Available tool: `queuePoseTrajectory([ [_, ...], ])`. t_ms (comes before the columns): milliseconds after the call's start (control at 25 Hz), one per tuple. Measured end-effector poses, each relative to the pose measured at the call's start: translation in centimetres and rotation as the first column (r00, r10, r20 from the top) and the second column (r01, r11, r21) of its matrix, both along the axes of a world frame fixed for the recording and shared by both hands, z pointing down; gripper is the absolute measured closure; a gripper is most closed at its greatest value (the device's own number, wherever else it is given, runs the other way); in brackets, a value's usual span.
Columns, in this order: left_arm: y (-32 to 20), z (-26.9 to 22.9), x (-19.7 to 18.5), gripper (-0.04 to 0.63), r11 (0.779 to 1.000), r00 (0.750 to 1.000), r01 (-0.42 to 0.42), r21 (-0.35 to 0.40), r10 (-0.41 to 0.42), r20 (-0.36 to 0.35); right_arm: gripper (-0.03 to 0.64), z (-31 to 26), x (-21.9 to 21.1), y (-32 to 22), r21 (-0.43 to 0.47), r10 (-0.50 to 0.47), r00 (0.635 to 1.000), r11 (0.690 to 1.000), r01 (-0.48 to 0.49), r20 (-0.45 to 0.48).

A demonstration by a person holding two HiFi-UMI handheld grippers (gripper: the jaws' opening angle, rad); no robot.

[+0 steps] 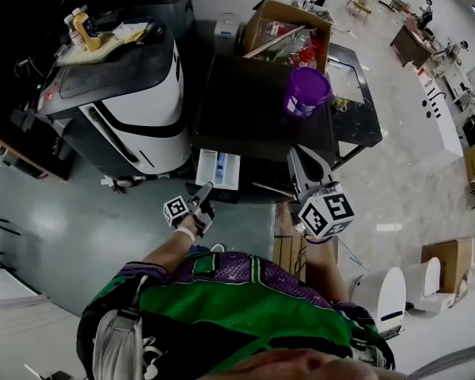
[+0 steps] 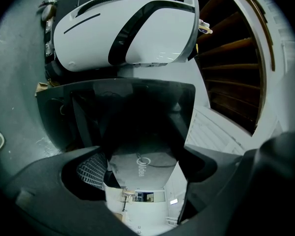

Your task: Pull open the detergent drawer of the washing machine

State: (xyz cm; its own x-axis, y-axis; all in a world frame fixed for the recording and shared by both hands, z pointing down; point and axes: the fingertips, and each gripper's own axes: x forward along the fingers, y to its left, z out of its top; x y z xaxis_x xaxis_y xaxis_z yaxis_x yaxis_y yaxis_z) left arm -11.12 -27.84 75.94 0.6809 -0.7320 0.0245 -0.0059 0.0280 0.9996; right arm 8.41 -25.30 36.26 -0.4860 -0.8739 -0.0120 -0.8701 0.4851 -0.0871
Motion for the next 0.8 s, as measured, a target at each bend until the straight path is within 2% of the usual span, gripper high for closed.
queuePoseTrajectory([
  [320, 0.1, 0.4, 0.1, 0.161, 1.0, 1.0, -0.009, 0.01, 0.009, -0.004, 0.615, -0.2, 0.4, 0.2, 0.005, -0.013, 1.0, 1.0, 0.013, -0.002],
  [560, 0.6, 0.9, -0.1, 0.161, 0.999, 0.997, -0.032, 0.025, 0.03, 0.069, 0.615, -0.3, 1.4, 0.2, 0.006, -0.012, 1.0, 1.0, 0.012, -0.001],
  [680, 0.9, 0.5, -0.4, 0.161, 0.999, 0.999, -0.011, 0.031, 0.009, 0.048, 0.615, -0.2, 1.9, 0.0, 0.004, -0.017, 1.0, 1.0, 0.017, -0.003],
  [800, 1.3, 0.4, -1.6, 0.161, 0.998, 0.997, 0.021, 0.051, -0.024, 0.072, 0.615, 0.2, 2.3, -0.3, -0.004, -0.021, 1.0, 1.0, 0.021, 0.001],
])
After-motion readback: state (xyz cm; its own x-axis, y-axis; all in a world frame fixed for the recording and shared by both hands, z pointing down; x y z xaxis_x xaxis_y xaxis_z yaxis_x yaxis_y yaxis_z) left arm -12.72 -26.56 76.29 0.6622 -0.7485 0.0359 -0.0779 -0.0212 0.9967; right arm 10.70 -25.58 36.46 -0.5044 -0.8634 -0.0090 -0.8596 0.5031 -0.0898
